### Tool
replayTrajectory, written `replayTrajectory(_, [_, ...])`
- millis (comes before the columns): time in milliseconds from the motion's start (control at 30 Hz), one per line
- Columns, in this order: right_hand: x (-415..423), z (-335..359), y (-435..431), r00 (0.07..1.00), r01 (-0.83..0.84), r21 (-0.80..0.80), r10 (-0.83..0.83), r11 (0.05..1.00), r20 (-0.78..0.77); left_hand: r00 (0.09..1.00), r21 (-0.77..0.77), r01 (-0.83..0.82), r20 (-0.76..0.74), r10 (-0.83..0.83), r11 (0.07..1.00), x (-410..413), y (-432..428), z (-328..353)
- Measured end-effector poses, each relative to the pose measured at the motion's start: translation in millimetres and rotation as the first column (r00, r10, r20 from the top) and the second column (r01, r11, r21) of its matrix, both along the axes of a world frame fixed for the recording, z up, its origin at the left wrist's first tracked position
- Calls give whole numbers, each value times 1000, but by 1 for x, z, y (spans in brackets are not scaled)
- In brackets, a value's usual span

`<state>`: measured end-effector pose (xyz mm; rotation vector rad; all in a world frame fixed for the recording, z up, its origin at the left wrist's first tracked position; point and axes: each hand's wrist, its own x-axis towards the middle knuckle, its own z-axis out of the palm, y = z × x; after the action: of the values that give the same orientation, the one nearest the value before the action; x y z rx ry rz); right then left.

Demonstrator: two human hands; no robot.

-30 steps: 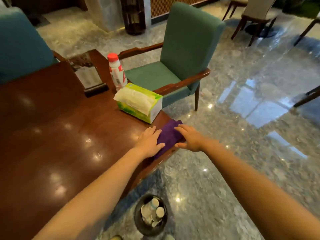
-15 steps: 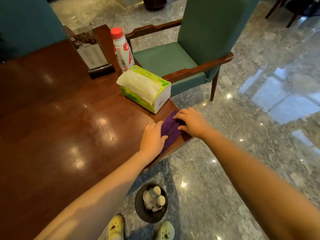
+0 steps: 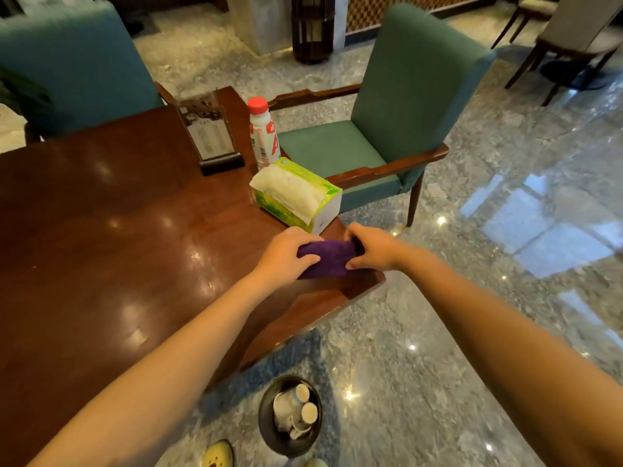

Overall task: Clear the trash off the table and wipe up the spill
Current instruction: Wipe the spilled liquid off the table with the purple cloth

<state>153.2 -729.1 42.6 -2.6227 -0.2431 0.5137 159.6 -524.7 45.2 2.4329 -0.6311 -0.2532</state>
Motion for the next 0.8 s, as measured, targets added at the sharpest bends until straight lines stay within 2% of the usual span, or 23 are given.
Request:
replayTrajectory(167, [-1, 50, 33, 994, -97, 46, 99, 994, -44, 1000, -41, 1, 24, 0, 999, -2, 40, 47])
replayTrajectory(333, [7, 91, 92, 976, -92, 214, 131, 973, -175, 991, -93, -134, 15, 136, 987, -14, 110, 72])
replayTrajectory(567, [16, 102, 226, 938, -341, 119, 329, 933, 107, 945, -57, -328, -9, 328, 943, -51, 242, 82])
replayTrajectory(800, [12, 113, 376, 860, -490, 88, 464, 867, 213, 860, -43, -510, 9, 511, 859, -85, 382, 91])
